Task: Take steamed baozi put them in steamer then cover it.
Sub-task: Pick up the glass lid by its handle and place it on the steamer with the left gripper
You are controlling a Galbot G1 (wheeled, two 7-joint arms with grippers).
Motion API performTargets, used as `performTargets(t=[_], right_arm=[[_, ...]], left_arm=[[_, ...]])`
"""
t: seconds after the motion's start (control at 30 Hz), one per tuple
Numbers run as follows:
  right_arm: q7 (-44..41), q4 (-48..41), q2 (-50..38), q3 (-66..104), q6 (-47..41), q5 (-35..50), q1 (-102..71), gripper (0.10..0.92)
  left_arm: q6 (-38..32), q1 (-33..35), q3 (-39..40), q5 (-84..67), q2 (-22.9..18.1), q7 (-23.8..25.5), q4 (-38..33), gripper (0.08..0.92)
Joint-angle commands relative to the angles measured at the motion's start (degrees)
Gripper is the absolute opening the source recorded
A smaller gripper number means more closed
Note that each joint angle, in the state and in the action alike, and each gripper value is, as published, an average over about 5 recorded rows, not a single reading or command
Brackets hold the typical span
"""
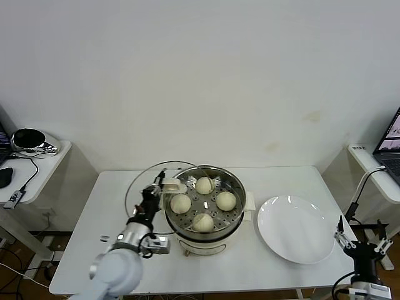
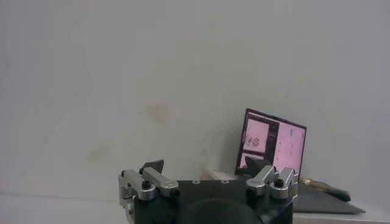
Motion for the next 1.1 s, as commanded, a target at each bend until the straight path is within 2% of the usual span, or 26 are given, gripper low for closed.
performTargets(t=[0.03,0.2,0.33,0.67,1.1], right_arm=[[0.2,-0.8,0.5,-0.9,0.3,-2.3,0.6,0.823],[0.2,-1.3,0.4,-0.2,0.4,-2.2,0.7,0.823],[0.2,-2.0,0.2,0.0,0.7,-2.2,0.8,0.823],[0.1,-3.2,-0.2,-0.1,1.2,-2.1,0.7,0.823],[-0.1,-3.6,-0.6,-0.5,1.5,-2.1,0.5,0.823]], left_arm=[[5.0,-7.6,11.8,9.6,-11.9,4.5,5.2,0.147],[5.9,-9.7,14.3,12.7,-16.5,5.5,7.7,0.147],[6.0,-9.8,14.7,14.3,-18.3,6.0,9.6,0.147],[5.6,-9.9,13.5,16.0,-20.0,5.5,13.5,0.147],[4.6,-9.5,10.3,16.8,-19.8,4.8,16.1,0.147]])
